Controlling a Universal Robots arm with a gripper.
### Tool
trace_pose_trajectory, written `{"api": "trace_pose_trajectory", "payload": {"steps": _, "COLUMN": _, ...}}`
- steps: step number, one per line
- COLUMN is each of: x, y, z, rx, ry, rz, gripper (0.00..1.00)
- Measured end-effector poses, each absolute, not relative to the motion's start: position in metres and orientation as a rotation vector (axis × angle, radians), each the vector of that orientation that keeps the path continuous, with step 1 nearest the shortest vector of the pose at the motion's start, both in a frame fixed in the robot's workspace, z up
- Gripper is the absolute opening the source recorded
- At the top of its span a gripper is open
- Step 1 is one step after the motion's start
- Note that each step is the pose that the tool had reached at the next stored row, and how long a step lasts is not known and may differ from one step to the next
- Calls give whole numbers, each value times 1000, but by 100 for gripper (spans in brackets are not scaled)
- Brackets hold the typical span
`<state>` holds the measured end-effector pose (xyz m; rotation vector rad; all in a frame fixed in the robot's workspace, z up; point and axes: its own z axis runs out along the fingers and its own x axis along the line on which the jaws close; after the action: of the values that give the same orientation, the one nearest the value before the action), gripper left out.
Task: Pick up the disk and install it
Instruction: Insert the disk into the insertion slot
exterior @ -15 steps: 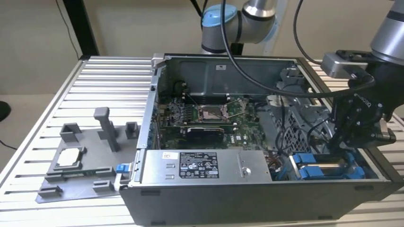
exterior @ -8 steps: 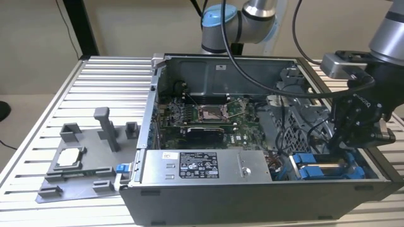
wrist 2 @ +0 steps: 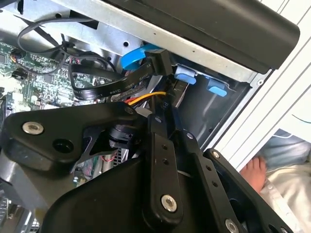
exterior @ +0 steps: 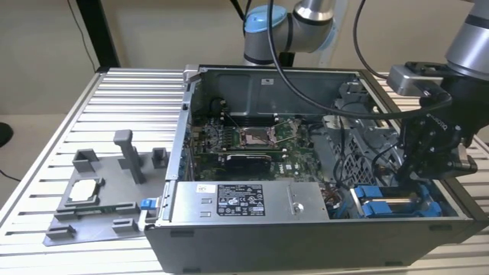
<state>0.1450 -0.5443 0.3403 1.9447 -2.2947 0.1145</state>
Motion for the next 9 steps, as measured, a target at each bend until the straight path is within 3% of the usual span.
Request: {"api": "trace_pose_trajectory", "payload": {"steps": 9, "x": 145, "y": -543, "z": 339, "rx": 1945, "ry": -2294, "rz": 115, "gripper": 0}}
